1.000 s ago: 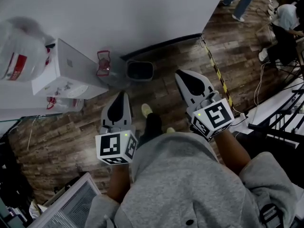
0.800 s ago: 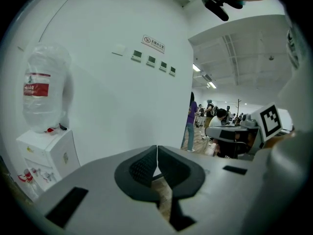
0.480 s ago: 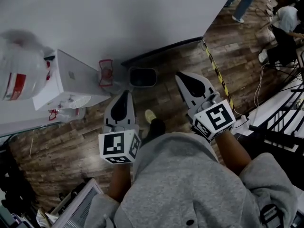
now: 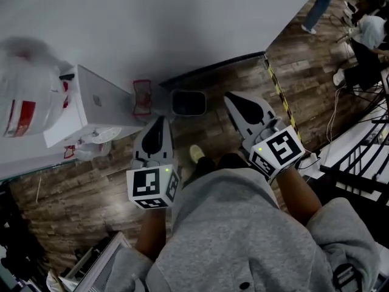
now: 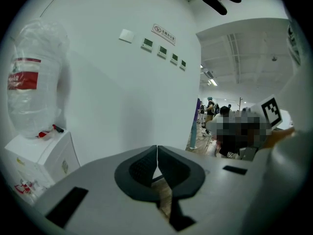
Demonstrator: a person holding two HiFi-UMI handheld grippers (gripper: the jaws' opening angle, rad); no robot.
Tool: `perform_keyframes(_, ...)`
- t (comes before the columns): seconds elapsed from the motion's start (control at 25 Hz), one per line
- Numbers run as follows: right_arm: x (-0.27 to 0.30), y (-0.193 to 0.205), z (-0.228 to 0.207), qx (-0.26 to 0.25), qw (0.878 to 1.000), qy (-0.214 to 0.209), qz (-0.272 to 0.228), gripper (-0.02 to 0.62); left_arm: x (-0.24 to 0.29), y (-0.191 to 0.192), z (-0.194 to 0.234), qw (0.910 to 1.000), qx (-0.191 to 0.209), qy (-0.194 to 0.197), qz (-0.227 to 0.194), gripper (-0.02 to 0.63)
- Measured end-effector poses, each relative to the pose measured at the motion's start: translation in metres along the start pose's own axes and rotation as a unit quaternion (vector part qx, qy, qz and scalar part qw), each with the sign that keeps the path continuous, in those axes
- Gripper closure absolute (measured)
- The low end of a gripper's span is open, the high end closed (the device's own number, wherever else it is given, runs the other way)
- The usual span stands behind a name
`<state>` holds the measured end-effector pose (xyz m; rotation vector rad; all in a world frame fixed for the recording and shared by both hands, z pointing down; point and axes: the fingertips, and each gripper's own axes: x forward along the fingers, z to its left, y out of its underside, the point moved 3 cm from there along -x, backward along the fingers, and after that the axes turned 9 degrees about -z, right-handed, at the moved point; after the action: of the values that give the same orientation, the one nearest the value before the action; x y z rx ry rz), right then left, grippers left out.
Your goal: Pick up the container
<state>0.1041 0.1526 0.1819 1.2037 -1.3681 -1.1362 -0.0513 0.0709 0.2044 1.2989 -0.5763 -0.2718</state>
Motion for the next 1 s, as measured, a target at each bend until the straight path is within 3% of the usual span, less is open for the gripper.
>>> perform_keyframes(0.36,0.027,0.006,-0.007,-0.055,0.997,-0.035,0.039,0.571,0.004,0.014,0.032,0.9986,-0.034,-0.041,0.006,0.588)
perform_keyframes(0.68,0.087,-0.015,-0.032,-0.129,0.978,-0.149,0.067,0.571,0.008,0.008,0.059,0.9915,-0.056,-0.117,0.004,0.588)
perform_keyframes(0.84,0.129,-0.028,-0.05,-0.155,0.958,-0.227,0.084,0.571,0.02,-0.003,0.071,0.9838,-0.065,-0.167,0.0,0.588)
perform_keyframes(1.0,0.167,-0.022,-0.06,-0.219,0.92,-0.31,0.101,0.569,0.035,-0.009,0.081,0.9741,-0.074,-0.214,-0.001,0.588)
